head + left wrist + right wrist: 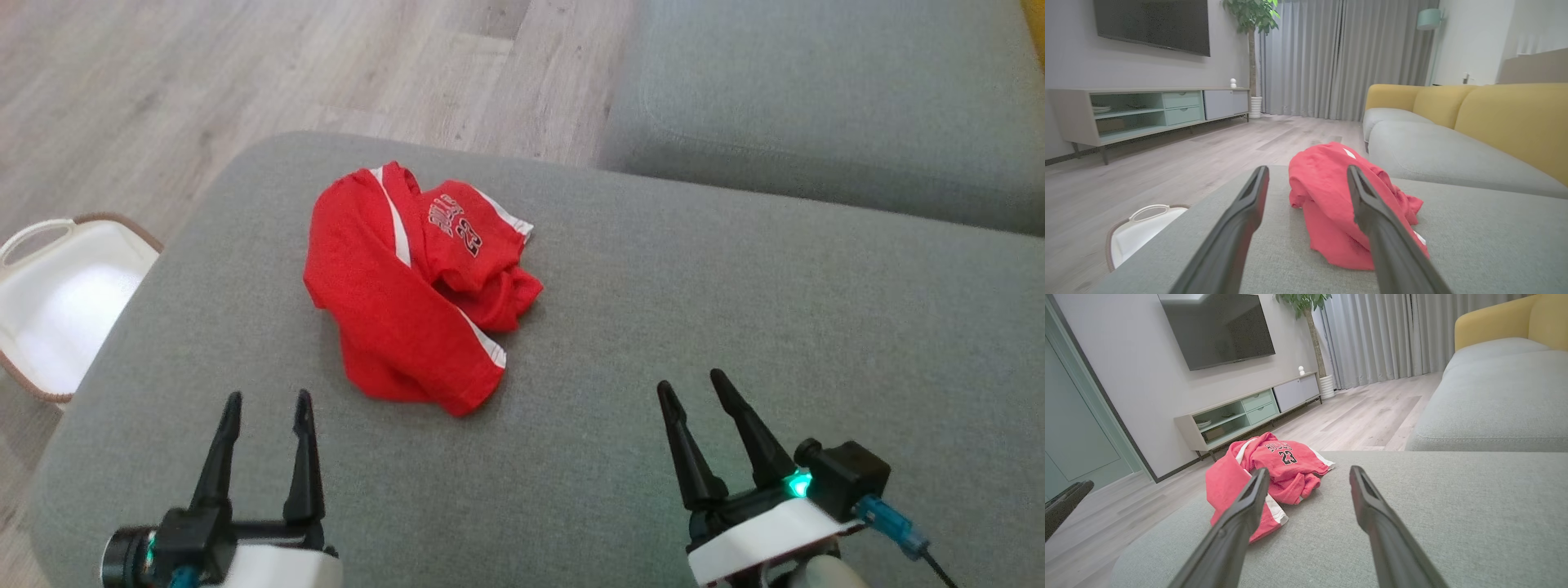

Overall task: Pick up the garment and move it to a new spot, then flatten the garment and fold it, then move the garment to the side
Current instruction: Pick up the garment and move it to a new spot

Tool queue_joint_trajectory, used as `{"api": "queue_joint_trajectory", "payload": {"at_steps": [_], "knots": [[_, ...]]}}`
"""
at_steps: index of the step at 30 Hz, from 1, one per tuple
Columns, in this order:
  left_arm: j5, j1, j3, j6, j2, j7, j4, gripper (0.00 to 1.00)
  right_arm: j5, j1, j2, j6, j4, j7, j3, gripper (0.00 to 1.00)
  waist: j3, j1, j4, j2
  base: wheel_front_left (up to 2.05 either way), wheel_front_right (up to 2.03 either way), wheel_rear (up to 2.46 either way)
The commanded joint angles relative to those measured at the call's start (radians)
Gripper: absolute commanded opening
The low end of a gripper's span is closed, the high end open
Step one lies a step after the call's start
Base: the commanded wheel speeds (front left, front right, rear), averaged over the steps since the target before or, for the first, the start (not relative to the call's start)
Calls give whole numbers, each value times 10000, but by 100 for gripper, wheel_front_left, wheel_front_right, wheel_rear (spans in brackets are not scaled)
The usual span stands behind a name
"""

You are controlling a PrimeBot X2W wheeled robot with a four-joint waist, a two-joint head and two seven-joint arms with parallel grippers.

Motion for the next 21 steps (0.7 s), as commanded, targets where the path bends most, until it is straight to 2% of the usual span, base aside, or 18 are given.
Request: {"api": "queue_joint_trajectory", "payload": {"at_steps": [1,4,5,10,16,21], "knots": [[60,-635,292,-53,119,-93,-231,100,42,-329,-58,-7,-336,-109,175,100,126,1,-62,0,0,0,0],[316,-1365,60,-363,486,-93,269,100,-4,-428,-58,-7,-407,-109,44,100,452,1,-200,0,0,0,0],[425,-2096,-31,-513,792,-9,728,100,-85,-531,-58,-7,-463,-109,-16,100,725,1,-339,0,0,0,0],[580,-4329,-525,-869,1527,1032,1910,100,-238,-891,-58,-7,-577,-109,-251,100,1483,1,-670,0,0,0,0],[-235,-6687,-1118,-1036,2178,3082,3795,100,-328,-1442,-58,-7,-769,-109,-364,100,2331,1,-1229,0,0,0,0],[-1465,-7732,-1871,-1045,2637,4371,4956,100,-321,-1740,-58,-7,-913,-109,-441,100,2806,1,-1649,0,0,0,0]]}}
